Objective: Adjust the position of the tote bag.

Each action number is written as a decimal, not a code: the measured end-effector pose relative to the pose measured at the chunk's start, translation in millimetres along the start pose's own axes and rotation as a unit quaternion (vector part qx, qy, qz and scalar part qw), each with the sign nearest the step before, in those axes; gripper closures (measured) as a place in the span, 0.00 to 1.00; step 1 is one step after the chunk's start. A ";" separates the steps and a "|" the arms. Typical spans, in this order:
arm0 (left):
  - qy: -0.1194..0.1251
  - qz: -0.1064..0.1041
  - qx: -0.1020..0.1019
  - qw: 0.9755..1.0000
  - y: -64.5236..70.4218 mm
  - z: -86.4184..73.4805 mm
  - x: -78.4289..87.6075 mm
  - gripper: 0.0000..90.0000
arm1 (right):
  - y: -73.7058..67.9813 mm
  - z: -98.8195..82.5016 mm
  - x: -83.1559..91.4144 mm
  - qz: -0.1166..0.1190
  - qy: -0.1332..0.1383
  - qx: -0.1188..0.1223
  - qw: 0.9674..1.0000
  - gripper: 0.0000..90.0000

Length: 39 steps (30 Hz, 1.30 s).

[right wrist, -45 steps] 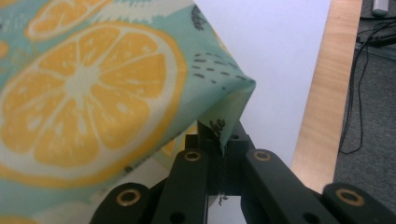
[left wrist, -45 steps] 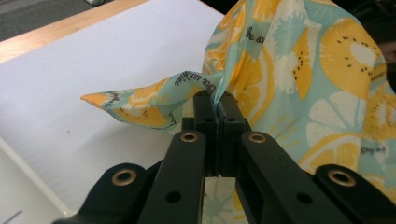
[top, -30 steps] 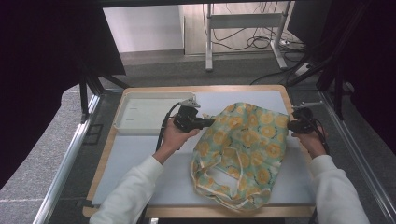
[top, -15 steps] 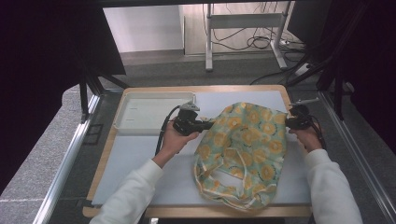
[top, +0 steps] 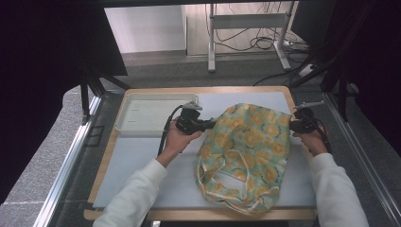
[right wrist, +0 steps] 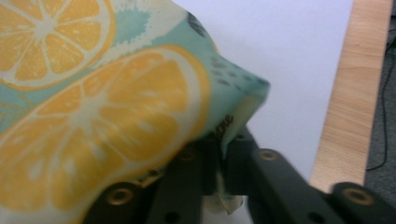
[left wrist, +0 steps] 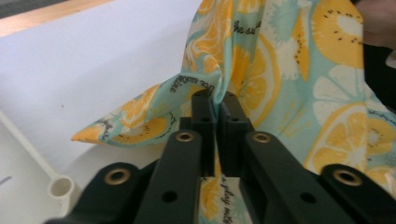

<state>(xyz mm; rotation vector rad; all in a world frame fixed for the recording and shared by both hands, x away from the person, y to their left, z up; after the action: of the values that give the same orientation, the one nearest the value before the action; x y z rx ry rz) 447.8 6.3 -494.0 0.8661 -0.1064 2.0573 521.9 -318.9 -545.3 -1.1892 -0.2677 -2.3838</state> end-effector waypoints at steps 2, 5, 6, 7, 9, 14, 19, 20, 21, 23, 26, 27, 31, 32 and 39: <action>0.009 0.012 -0.004 1.000 -2.0 0.5 1.9 0.86 | 1.0 -0.1 3.7 -0.011 0.006 0.000 1.000 0.79; 0.013 0.015 -0.009 1.000 -1.8 -2.9 6.8 0.69 | 1.1 -2.8 19.5 -0.028 0.024 -0.001 0.999 0.62; 0.013 0.015 -0.009 1.000 -1.8 -2.9 6.8 0.66 | 1.1 -2.8 19.5 -0.028 0.024 -0.001 0.999 0.62; 0.016 0.023 -0.012 1.000 -2.0 -4.8 8.7 0.66 | 1.3 -4.0 23.0 -0.034 0.028 0.000 0.999 0.59; 0.018 0.028 -0.014 0.999 -1.6 -8.5 11.4 0.58 | 0.0 -12.5 39.0 -0.044 0.038 0.000 0.998 0.54; 0.021 0.034 -0.015 0.999 0.6 -19.6 20.4 0.54 | -2.7 -25.4 59.1 -0.048 0.048 -0.012 0.998 0.50; 0.019 0.035 -0.019 0.999 3.9 -34.5 29.0 0.52 | -17.5 -42.8 85.9 -0.031 0.070 -0.016 0.997 0.48; 0.017 0.033 -0.018 0.999 4.1 -37.5 30.1 0.51 | -27.2 -50.2 94.1 -0.021 0.074 -0.013 0.997 0.47; 0.016 0.032 -0.016 0.999 4.4 -39.7 30.4 0.51 | -27.2 -50.2 94.1 -0.021 0.074 -0.013 0.997 0.47; 0.010 0.029 -0.014 0.999 4.5 -47.0 31.5 0.50 | -37.4 -56.9 99.9 -0.013 0.076 -0.011 0.997 0.45; 0.006 0.027 -0.011 1.000 3.4 -56.6 32.4 0.50 | -63.3 -71.3 112.8 -0.001 0.078 0.002 0.997 0.43; 0.006 0.026 -0.007 1.000 3.6 -59.0 32.5 0.50 | -63.3 -71.3 112.8 -0.001 0.078 0.002 0.997 0.43; -0.001 0.024 -0.005 1.000 3.6 -70.2 32.5 0.50 | -83.1 -78.1 125.2 0.011 0.083 0.012 0.996 0.42; -0.004 0.024 -0.006 1.000 3.5 -71.9 32.7 0.49 | -87.8 -79.1 127.3 0.014 0.083 0.016 0.996 0.42; -0.008 0.028 -0.005 1.000 3.7 -78.0 33.8 0.49 | -118.3 -83.3 125.6 0.033 0.078 0.050 0.995 0.42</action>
<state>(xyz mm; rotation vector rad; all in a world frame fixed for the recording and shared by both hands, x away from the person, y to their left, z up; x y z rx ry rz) 390.3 56.9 -531.2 0.8814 -0.1503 2.1002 340.7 -285.5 -492.6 -0.9458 -0.2881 -2.3610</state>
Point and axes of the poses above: each handheld gripper's, and its own axes: x roughly backward along the jaws, z roughly out of its top, y roughly to its right, the point moved 9 cm from there along -x, roughly forward along the jaws, and after that the axes turned 5 degrees about -y, right-handed, at the moved point
